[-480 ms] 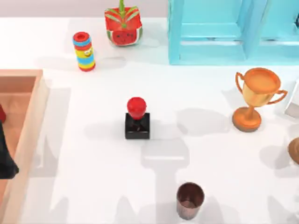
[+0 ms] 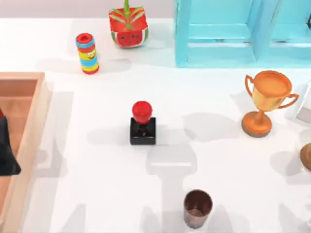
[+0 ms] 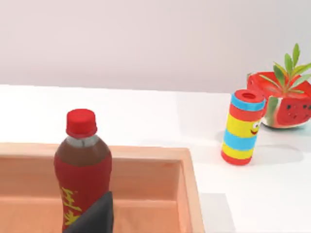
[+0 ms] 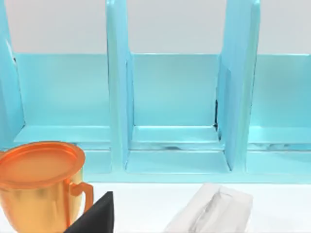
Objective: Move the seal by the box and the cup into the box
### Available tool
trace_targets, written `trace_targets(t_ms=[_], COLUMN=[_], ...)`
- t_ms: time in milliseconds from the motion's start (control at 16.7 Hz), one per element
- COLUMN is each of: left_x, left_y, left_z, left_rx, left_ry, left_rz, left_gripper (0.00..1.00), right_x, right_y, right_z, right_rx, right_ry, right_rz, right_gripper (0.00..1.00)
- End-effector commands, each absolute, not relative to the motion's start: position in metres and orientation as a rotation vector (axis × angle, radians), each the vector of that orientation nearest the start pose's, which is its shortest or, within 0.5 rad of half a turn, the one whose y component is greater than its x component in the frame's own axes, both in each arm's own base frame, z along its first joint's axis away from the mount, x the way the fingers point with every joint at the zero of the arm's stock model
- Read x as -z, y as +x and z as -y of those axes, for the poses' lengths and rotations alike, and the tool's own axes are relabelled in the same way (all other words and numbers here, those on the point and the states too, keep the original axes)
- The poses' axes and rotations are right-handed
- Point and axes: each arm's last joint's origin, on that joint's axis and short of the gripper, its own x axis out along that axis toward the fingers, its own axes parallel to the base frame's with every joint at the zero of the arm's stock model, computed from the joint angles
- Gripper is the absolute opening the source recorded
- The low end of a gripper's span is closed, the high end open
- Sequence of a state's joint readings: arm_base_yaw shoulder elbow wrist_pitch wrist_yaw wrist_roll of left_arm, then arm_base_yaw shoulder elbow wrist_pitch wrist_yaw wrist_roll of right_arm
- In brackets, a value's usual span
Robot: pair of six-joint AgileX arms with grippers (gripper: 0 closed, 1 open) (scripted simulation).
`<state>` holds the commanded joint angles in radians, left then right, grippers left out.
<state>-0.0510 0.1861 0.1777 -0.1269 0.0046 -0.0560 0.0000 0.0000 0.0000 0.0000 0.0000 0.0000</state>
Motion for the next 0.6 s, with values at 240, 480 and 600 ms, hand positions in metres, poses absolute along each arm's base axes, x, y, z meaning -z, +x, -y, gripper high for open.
trace_targets(t_ms=[240,480,600], left_x=[-0.238,-0.281,-0.296], left_y=[0.129,0.174,0.206], left_z=[0.016,0.036,0.052], left_rx=[0.094,0.119,0.121], left_ry=[-0.115,-0.161,-0.17], left_rz=[-0.355,-0.639,-0.792], left_gripper=[1.0,1.0,1.0], right_x=[-0.16,-0.16,-0.16], right_y=[0.106,0.106,0.106], right_z=[0.001,0.001,0.001], right_rx=[0.0,0.0,0.0], right_ry=[0.0,0.0,0.0], right_rz=[0.0,0.0,0.0], right_gripper=[1.0,1.0,1.0])
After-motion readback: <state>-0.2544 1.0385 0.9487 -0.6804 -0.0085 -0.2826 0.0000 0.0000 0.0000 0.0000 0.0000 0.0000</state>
